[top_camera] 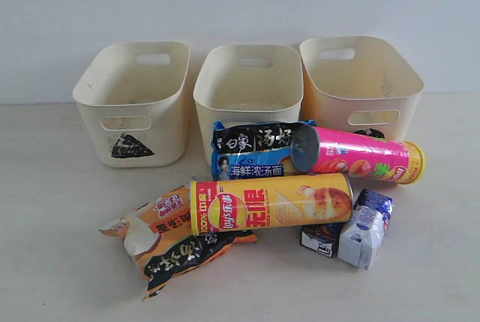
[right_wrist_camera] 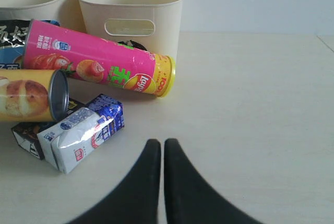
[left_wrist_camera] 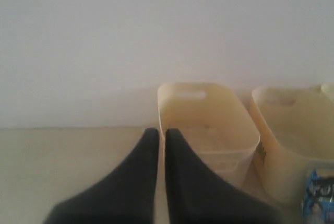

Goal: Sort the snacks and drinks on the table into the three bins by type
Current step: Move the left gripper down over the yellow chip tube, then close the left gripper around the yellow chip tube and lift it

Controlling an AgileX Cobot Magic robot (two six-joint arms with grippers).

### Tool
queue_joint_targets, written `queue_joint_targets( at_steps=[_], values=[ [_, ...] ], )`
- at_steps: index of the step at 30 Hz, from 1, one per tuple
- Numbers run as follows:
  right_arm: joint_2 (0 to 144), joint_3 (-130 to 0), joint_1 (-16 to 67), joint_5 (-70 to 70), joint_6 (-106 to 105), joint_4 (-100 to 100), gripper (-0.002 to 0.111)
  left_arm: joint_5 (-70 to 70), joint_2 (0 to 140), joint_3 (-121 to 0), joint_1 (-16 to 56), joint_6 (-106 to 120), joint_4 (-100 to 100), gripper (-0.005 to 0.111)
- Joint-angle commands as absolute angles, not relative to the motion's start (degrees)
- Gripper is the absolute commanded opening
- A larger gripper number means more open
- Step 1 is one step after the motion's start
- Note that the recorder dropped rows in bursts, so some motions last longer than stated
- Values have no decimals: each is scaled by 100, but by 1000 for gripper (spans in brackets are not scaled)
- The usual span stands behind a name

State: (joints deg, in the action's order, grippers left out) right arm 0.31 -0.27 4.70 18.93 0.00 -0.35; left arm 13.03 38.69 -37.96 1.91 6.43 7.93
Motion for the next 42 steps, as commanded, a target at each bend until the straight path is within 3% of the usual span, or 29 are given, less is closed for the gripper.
queue_joint_targets(
  at_steps=[1, 6, 12, 21, 42],
  values=[
    [0, 0, 457, 1846, 0, -42, 0, 2383, 4726, -4462, 189, 1664, 1085, 4],
    [0, 0, 457, 1846, 0, -42, 0, 2902, 5657, -4872, 682, 3401, 2035, 4],
    [0, 0, 457, 1846, 0, -42, 0, 3555, 6744, -5622, 1731, 3646, 1908, 4],
    [0, 0, 457, 1846, 0, -42, 0, 4045, 8001, -6368, 2663, 4642, 1851, 4],
    [0, 0, 457, 1846, 0, -42, 0, 5569, 10174, -8355, 3863, 5144, 1968, 5]
  ],
)
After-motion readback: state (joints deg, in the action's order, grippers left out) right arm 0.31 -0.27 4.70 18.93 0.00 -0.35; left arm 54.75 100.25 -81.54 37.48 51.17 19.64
